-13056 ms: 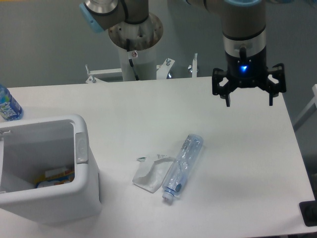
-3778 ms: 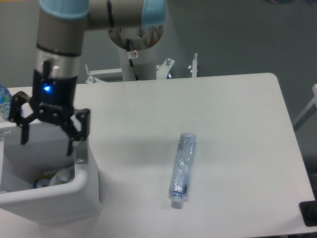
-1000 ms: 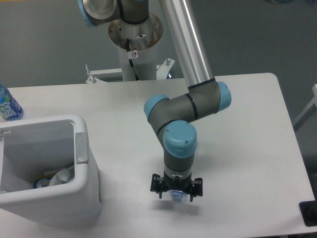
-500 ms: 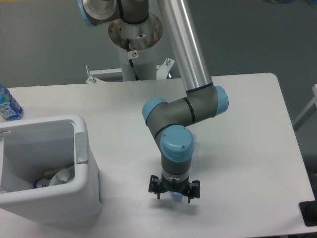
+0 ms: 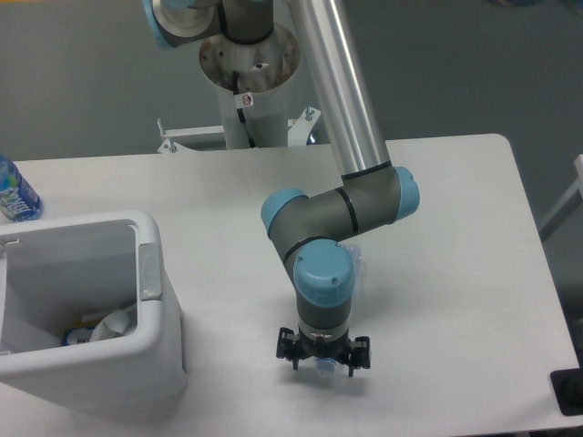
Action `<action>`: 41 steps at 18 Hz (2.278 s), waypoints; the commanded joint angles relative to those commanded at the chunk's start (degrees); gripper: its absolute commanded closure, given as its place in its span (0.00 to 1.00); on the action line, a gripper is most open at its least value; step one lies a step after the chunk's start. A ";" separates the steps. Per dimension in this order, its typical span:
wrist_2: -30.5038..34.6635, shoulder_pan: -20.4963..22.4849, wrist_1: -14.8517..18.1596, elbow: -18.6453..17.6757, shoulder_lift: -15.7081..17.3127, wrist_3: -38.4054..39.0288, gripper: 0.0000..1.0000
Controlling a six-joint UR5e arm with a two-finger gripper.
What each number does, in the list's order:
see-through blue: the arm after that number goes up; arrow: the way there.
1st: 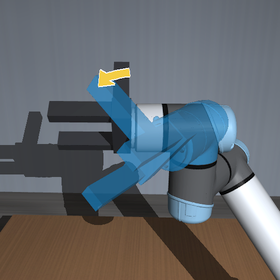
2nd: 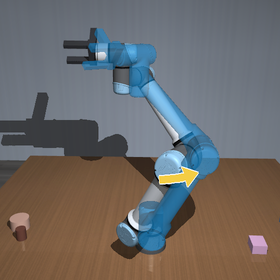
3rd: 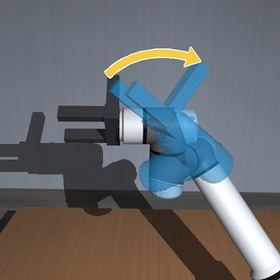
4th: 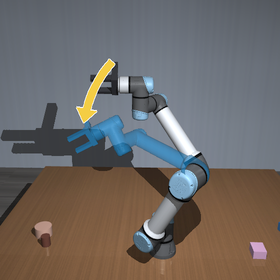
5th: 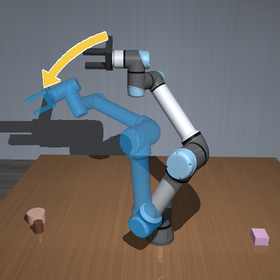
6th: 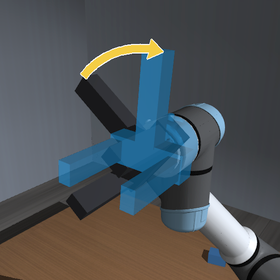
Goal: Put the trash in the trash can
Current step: 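Lower the gripper around the bottle's capped end and close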
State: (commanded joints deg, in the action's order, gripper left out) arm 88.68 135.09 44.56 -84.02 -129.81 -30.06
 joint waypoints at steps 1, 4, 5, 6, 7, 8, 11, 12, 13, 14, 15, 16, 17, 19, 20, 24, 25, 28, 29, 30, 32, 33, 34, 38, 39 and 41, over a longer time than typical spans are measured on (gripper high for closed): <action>0.00 0.00 0.00 0.00 0.00 0.09 0.14; 0.26 0.00 0.00 -0.09 0.00 0.18 0.30; 0.35 0.00 0.00 -0.09 0.09 0.18 0.32; 0.35 0.00 0.00 -0.09 0.09 0.18 0.33; 0.35 -0.09 0.00 -0.09 0.09 0.18 0.33; 0.35 0.00 0.00 -0.09 0.09 0.18 0.33; 0.35 0.00 0.00 -0.17 0.09 0.18 0.34; 0.35 0.00 0.00 -0.26 0.09 0.18 0.36; 0.70 -0.09 0.00 -0.44 0.17 0.18 0.38; 0.70 0.00 0.00 -0.53 0.26 0.18 0.41; 0.70 -0.09 0.00 -0.53 0.26 0.18 0.42; 0.70 -0.09 0.00 -0.53 0.26 0.09 0.43; 0.70 -0.09 0.00 -0.53 0.35 0.09 0.45; 1.14 -0.09 0.00 -0.61 0.44 0.09 0.45; 1.14 -0.09 0.00 -0.61 0.44 0.09 0.45; 1.40 -0.09 0.09 -0.61 0.44 0.26 0.51; 1.41 -0.09 0.09 -0.61 0.44 0.26 0.54; 1.41 -0.09 0.09 -0.61 0.53 0.26 0.55; 1.41 -0.09 0.09 -0.61 0.53 0.26 0.57; 1.41 -0.09 0.09 -0.61 0.53 0.26 0.57; 1.84 -0.09 0.09 -0.61 0.53 0.26 0.58; 2.54 -0.09 0.09 -0.61 0.53 0.35 0.60; 2.64 -0.09 0.09 -0.61 0.53 0.35 0.60; 2.81 -0.09 0.09 -0.53 0.61 0.26 0.62; 2.81 -0.09 0.09 -0.44 0.79 0.26 0.62; 2.72 -0.09 0.09 -0.44 1.40 0.44 0.62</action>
State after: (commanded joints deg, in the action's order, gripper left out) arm 91.41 135.00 44.65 -84.46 -128.41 -29.62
